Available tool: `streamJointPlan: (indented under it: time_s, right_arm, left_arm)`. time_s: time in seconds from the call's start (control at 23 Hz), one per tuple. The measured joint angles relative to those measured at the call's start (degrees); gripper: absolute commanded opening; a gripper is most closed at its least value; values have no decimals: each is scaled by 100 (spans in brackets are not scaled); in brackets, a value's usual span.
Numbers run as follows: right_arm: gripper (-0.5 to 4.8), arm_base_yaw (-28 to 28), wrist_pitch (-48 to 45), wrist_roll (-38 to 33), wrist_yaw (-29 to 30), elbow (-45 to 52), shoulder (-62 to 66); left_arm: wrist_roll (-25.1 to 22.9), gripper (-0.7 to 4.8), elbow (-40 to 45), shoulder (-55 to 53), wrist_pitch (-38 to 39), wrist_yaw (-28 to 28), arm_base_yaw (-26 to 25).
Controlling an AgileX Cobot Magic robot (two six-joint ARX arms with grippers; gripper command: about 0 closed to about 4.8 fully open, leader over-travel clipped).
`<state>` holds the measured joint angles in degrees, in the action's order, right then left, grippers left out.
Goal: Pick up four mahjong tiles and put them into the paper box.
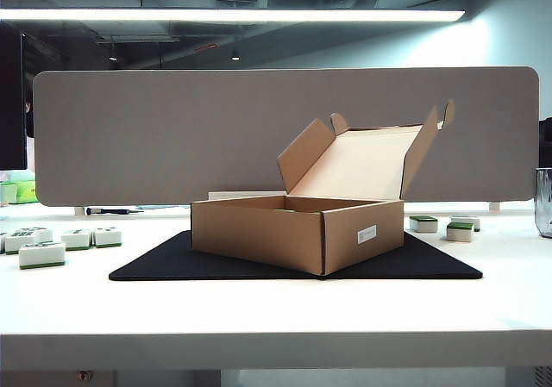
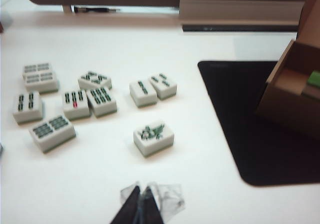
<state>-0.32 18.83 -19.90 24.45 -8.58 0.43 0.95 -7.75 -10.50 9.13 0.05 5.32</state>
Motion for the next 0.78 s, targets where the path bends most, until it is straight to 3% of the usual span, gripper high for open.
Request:
streamJointPlan:
  time_s: [0.43,0.78]
  right_arm:
    - [-1,0,0,0,0,2,0]
    - [-1,0,0,2,0,0,0]
  left_arm:
    - [0,-6,595,4,-485,24,0]
    - [63,-6,756,2,-413,109,0]
